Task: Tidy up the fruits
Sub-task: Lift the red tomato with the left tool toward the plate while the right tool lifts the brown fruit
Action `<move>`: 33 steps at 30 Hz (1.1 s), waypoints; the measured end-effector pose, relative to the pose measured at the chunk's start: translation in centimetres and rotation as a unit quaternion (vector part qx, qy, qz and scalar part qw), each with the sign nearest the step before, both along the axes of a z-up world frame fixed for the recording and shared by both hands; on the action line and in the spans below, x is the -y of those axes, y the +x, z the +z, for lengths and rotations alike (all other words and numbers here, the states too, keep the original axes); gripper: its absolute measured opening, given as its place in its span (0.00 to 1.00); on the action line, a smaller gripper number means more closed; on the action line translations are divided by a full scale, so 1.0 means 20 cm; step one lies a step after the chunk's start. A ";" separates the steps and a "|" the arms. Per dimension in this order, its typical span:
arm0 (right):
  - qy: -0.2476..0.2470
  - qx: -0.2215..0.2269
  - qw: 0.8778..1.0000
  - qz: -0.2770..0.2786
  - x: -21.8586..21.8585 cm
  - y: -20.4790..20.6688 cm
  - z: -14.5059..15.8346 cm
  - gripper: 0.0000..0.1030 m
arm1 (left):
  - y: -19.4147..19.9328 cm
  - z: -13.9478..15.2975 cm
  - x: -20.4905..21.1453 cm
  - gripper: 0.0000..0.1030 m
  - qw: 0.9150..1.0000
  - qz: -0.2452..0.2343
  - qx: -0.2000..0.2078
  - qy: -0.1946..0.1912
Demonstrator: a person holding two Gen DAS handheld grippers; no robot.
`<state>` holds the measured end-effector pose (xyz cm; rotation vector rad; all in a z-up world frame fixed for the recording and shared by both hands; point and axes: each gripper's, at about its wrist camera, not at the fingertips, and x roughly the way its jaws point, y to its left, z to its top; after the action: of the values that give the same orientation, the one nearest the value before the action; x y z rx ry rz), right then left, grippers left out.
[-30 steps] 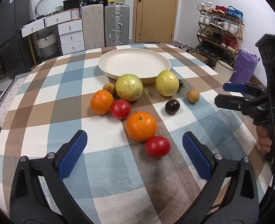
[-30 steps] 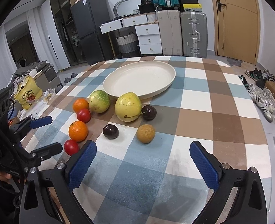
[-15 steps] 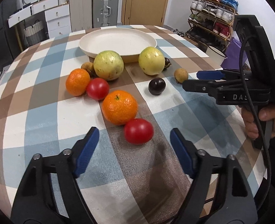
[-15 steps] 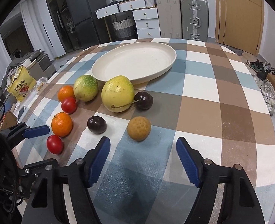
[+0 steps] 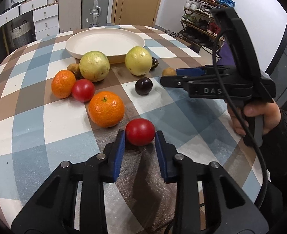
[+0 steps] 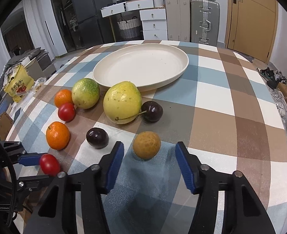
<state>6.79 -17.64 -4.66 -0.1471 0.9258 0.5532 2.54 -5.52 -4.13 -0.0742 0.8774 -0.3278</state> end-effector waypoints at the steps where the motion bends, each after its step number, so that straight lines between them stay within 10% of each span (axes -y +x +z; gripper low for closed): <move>1: 0.000 0.001 1.000 0.001 0.00 0.00 0.00 0.46 | 0.00 0.01 0.00 0.27 1.000 -0.001 0.003 0.000; 7: 0.013 0.002 1.000 0.006 0.01 -0.01 0.01 0.28 | -0.04 0.06 -0.01 0.27 1.000 0.004 0.023 -0.005; 33: 0.119 0.081 0.989 0.038 0.07 -0.17 0.45 0.28 | 0.23 0.47 -0.20 0.27 0.992 0.069 0.104 0.028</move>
<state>3.33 -19.07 4.43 -0.0121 0.6915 0.7081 7.08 -1.59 5.30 -0.0478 0.6703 -0.1766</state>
